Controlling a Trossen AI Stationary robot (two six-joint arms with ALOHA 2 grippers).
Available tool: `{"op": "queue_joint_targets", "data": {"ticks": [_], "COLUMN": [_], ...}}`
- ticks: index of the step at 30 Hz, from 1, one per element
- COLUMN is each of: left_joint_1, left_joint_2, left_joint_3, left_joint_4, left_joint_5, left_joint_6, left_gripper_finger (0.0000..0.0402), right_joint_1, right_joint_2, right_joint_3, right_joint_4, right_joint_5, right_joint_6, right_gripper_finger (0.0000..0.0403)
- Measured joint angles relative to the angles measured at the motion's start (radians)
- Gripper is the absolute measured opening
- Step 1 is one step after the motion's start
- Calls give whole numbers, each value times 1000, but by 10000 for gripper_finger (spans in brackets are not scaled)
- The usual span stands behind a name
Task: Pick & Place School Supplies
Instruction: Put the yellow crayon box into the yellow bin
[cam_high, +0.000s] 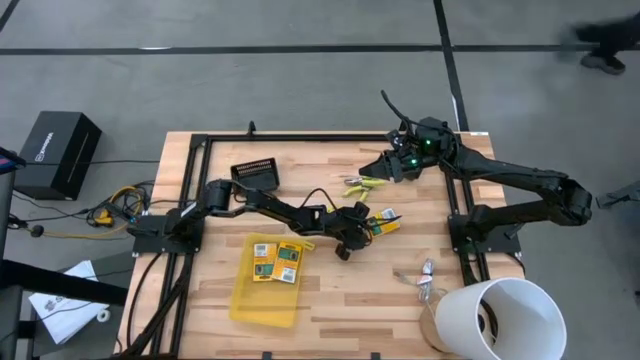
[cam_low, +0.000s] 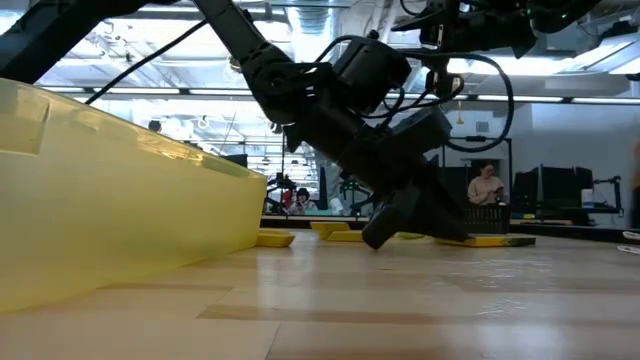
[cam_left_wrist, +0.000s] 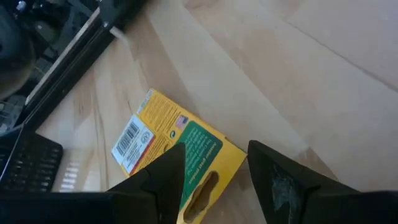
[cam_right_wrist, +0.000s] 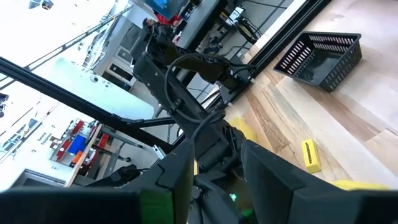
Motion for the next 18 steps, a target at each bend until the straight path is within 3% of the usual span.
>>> {"op": "queue_joint_targets", "data": {"ticks": [7,18], "left_joint_1": [16,47], "left_joint_2": [10,10], "left_joint_3": [3,0], "left_joint_4": [-56,-68], "left_joint_5": [7,6], "left_joint_6": [-11,-40], "left_gripper_finger": [143,19], "right_joint_1": [0,0], "right_joint_2": [0,0], "right_joint_3": [0,0], "right_joint_4": [3,6], "right_joint_5": [-11,-12], "right_joint_6": [-6,-7], "right_gripper_finger": [127,127]}}
